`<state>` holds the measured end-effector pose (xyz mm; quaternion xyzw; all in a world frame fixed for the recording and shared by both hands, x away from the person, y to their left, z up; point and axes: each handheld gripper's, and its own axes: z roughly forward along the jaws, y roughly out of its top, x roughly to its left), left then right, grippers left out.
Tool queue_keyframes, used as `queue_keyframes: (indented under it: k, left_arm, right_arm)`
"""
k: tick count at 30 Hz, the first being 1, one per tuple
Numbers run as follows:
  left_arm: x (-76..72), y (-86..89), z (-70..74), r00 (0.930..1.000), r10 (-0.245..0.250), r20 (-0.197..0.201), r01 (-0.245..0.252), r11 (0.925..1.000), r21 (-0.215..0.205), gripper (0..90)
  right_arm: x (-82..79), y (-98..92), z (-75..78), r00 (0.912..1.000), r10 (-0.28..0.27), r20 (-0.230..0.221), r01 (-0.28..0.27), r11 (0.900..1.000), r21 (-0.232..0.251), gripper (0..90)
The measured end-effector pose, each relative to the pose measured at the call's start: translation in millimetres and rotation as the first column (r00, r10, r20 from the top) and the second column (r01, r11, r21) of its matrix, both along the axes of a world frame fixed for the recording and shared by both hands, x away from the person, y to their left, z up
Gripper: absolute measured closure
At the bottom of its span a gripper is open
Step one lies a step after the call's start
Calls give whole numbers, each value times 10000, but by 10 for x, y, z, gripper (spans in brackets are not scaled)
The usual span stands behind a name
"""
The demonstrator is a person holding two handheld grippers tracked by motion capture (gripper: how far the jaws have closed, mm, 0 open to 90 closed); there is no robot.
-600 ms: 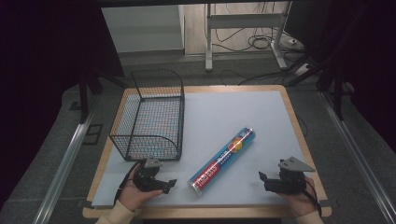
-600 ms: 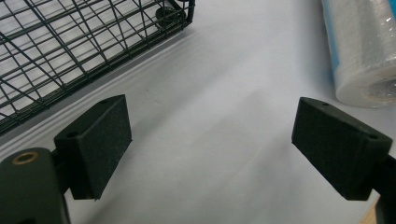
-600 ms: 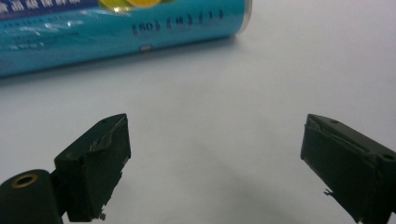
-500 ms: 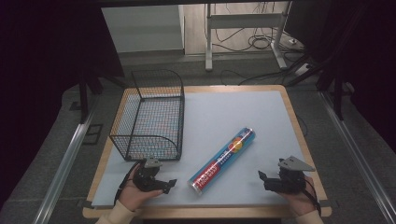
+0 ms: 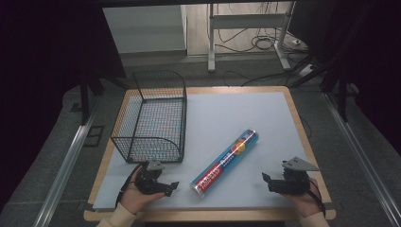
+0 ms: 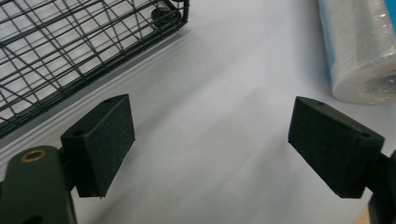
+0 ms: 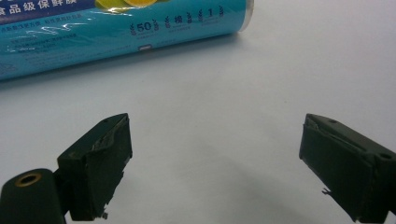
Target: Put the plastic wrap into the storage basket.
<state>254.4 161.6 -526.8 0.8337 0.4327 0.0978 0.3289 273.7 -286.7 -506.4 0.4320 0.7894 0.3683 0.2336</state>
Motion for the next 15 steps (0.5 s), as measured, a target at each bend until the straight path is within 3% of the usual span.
queue_keyframes:
  k: [15]
  left_arm:
    - [-68,-92,299,9987,-447,224,453,9987,-252,143]
  right_arm:
    - [-2,-86,36,9996,-100,264,99,9999,53,101]
